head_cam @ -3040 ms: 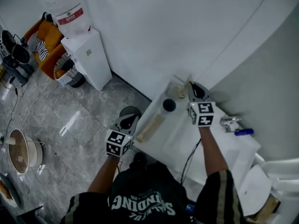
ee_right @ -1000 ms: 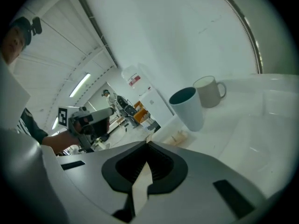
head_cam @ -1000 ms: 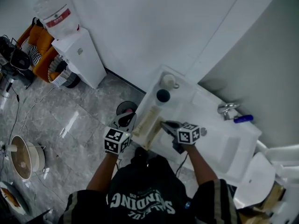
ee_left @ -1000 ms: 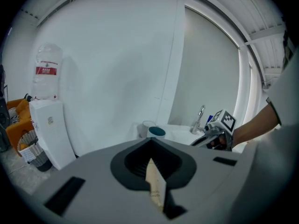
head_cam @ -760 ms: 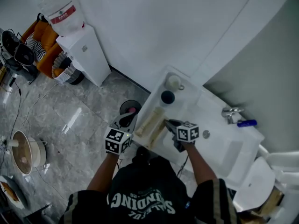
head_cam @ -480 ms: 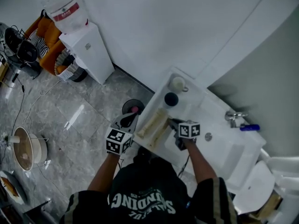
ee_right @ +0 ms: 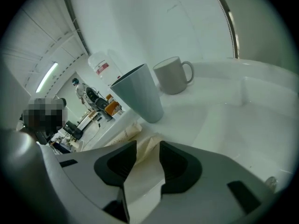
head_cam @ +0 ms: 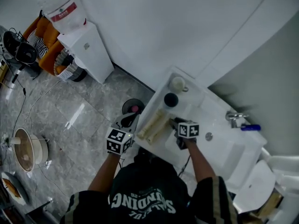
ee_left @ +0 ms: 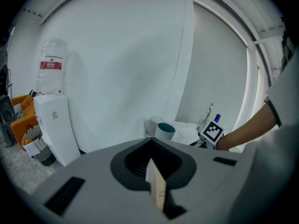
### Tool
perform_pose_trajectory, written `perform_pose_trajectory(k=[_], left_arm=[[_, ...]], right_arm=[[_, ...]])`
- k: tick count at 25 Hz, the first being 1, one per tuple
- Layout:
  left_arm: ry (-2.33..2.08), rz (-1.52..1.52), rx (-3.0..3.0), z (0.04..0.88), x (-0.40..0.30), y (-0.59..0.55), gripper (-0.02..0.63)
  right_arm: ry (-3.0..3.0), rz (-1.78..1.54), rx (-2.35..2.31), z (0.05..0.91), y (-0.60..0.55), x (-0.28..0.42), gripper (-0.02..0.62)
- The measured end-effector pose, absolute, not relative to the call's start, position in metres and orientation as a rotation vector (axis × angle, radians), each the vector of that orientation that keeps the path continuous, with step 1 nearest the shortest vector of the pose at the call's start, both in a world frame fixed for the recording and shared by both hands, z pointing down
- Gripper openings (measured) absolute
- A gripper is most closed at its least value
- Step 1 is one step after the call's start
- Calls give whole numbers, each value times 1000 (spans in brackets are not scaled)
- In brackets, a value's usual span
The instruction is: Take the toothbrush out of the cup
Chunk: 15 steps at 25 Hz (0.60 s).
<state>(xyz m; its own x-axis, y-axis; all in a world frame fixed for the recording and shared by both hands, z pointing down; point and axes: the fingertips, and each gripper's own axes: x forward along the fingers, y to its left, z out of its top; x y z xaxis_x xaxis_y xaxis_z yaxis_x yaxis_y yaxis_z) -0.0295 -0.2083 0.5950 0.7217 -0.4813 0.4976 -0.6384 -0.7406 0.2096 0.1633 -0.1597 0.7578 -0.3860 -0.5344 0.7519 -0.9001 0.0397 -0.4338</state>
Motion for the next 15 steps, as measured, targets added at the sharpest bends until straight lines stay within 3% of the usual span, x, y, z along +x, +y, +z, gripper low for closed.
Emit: perform_pose_trajectory(k=[4, 15], left_arm=[[-844, 594, 2572, 594, -24, -207, -2], [-770, 574, 2633, 583, -6, -196, -2]], right_arm=[[-1923, 1272, 1482, 756, -156, 172, 153], [-1906, 1208, 1617, 729, -138, 185, 153]])
